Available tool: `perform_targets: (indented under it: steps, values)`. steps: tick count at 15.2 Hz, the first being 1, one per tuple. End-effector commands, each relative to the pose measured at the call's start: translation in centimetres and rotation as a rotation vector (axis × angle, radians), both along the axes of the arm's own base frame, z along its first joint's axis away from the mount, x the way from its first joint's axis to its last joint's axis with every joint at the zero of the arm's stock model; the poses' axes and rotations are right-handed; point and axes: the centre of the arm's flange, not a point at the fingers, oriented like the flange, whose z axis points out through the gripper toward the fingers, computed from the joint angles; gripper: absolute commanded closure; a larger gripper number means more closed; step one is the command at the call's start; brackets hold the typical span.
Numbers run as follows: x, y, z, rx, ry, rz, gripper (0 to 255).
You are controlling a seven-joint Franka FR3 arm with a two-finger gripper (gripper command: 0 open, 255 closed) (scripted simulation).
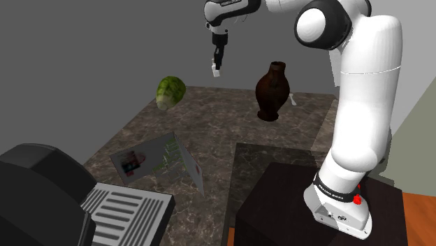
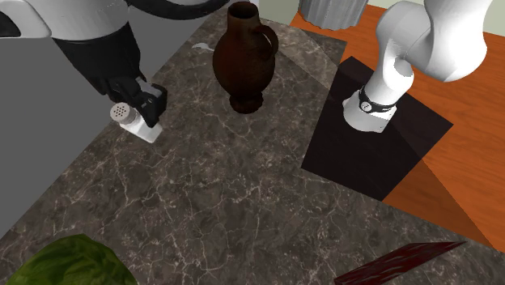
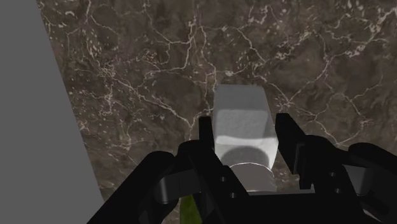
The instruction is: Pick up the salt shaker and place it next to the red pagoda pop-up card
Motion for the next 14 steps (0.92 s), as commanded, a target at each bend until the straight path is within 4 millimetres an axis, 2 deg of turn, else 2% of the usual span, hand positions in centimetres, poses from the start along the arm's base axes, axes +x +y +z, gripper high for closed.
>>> perform_targets:
  steps: [1, 3, 14]
  values:
    - [0.0, 0.0, 1.1, 0.0, 0.001, 0.0, 255]
    - [0.0, 0.0, 2.0, 0.0, 0.001, 0.0, 255]
    - [-9.3, 11.2, 2.0, 0.0, 0.001, 0.0, 255]
